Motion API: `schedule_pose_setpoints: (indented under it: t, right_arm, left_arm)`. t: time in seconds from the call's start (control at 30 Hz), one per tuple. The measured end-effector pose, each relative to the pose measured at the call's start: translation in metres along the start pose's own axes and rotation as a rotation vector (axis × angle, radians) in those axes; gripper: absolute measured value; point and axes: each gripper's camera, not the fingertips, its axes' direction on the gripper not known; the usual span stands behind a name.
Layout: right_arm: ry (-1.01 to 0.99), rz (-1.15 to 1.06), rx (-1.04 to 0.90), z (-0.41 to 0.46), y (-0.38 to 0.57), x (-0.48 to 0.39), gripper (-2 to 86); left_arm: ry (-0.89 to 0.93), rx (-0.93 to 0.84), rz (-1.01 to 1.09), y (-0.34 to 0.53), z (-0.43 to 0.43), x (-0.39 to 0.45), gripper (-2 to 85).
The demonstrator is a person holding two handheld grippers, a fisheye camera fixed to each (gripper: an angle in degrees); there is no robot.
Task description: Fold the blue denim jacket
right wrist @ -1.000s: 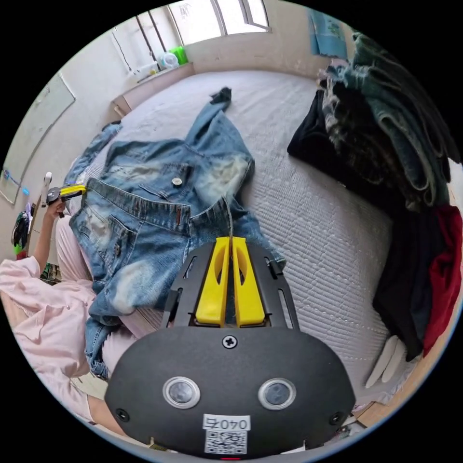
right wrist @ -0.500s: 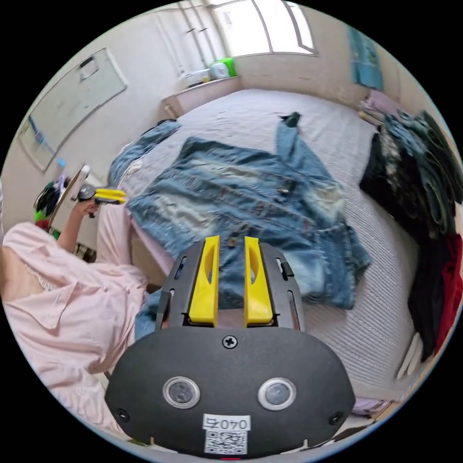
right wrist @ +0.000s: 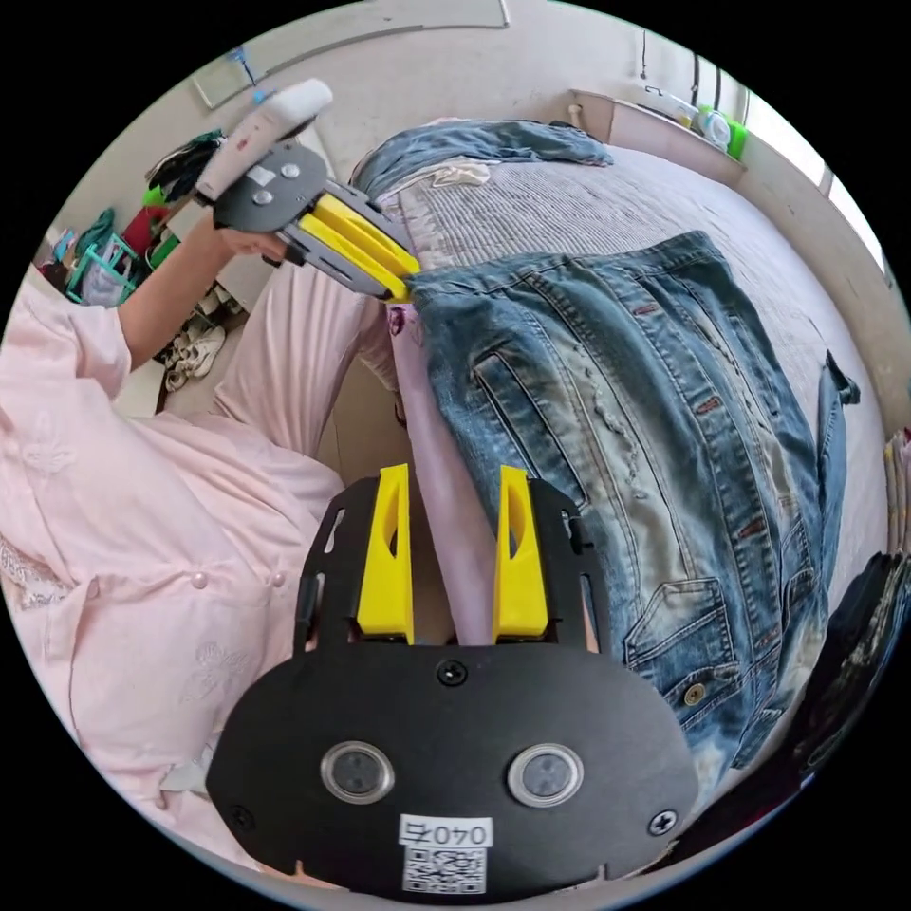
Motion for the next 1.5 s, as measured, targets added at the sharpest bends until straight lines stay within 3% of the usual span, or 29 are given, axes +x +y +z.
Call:
schedule_pose_setpoints:
  t: [0.17, 0.27, 0.33, 0.4, 0.43, 0.5, 0.63, 0.73, 0.9, 1.03, 1.13, 1.33, 1.5]
  right_arm:
    - [-0.071, 0.136, 0.103, -0.039, -0.001, 0.051, 5.8]
    - [-0.207, 0.142, 0.074, -0.04, -0.002, 0.067, 5.3]
    - [-0.259, 0.132, -0.007, -0.026, -0.004, 0.069, 5.7]
    - [-0.237, 0.129, -0.092, -0.019, -0.003, 0.069, 6.1]
    - [-0.212, 0.132, -0.082, -0.023, -0.001, 0.069, 6.0]
    - [-0.129, 0.159, 0.005, -0.053, 0.008, 0.077, 5.9]
    - [0.029, 0.226, 0.091, -0.079, 0.008, 0.101, 5.8]
    - [0.123, 0.28, 0.106, -0.083, -0.006, 0.117, 5.4]
    - [0.091, 0.303, 0.134, -0.085, -0.031, 0.14, 5.0]
    - [0.108, 0.305, 0.117, -0.077, -0.041, 0.149, 4.7]
    - [0.107, 0.305, 0.11, -0.065, -0.046, 0.155, 4.0]
    - [0.087, 0.295, 0.199, -0.038, -0.095, 0.179, 0.4]
    - [0.088, 0.382, 0.277, -0.007, -0.158, 0.214, -0.8]
  left_arm:
    - [0.129, 0.087, 0.114, -0.031, -0.088, -0.042, -1.4]
    - [0.173, -0.086, 0.178, -0.043, -0.065, -0.056, -1.4]
    - [0.231, -0.313, 0.16, -0.041, 0.005, -0.057, -1.3]
    - [0.123, -0.418, 0.081, -0.036, 0.038, -0.062, -1.1]
    - [-0.053, -0.406, 0.019, -0.032, 0.039, -0.069, -1.0]
    - [-0.163, -0.326, -0.074, -0.03, 0.019, -0.083, -1.0]
    - [-0.09, 0.102, -0.21, -0.06, -0.032, -0.111, -1.2]
    - [-0.161, 0.244, -0.311, -0.097, -0.023, -0.147, -1.2]
    - [-0.149, 0.234, -0.444, -0.163, 0.028, -0.234, 0.7]
    - [-0.034, 0.19, -0.328, -0.213, 0.077, -0.278, 6.5]
    - [-0.087, 0.188, -0.235, -0.233, 0.103, -0.286, 8.1]
    - [-0.007, 0.248, -0.037, -0.257, 0.124, -0.289, 2.2]
    - [0.022, 0.253, 0.013, -0.27, 0.125, -0.306, -0.9]
